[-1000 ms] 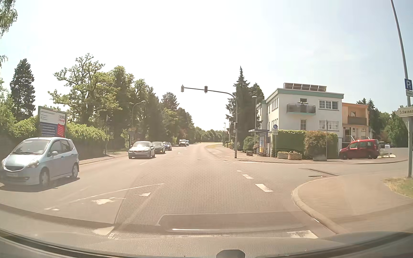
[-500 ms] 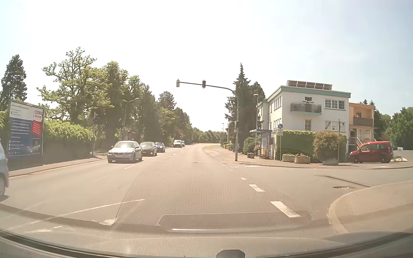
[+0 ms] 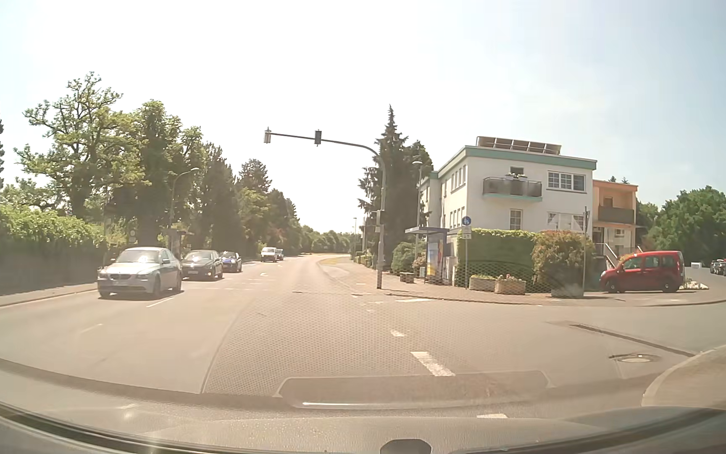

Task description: Follow the waypoints while adhering to traffic rules and regulations

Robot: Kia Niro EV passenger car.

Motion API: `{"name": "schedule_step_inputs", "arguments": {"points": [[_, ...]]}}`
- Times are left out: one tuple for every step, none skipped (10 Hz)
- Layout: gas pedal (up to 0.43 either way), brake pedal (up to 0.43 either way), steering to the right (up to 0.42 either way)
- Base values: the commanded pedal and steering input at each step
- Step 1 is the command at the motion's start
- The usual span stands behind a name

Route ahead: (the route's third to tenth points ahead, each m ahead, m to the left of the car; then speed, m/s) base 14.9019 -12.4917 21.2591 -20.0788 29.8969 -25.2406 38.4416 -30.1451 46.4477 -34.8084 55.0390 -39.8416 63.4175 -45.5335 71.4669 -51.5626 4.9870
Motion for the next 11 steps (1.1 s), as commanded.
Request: {"name": "schedule_step_inputs", "arguments": {"points": [[0.0,0.122,0.179],[0.0,0.116,0.179],[0.0,0.11,0.19],[0.0,0.11,0.21],[0.0,0.098,0.239],[0.0,0.079,0.27],[0.0,0.079,0.307],[0.0,0.073,0.331],[0.0,0.073,0.348],[0.0,0.067,0.358],[0.0,0.061,0.371]]}}
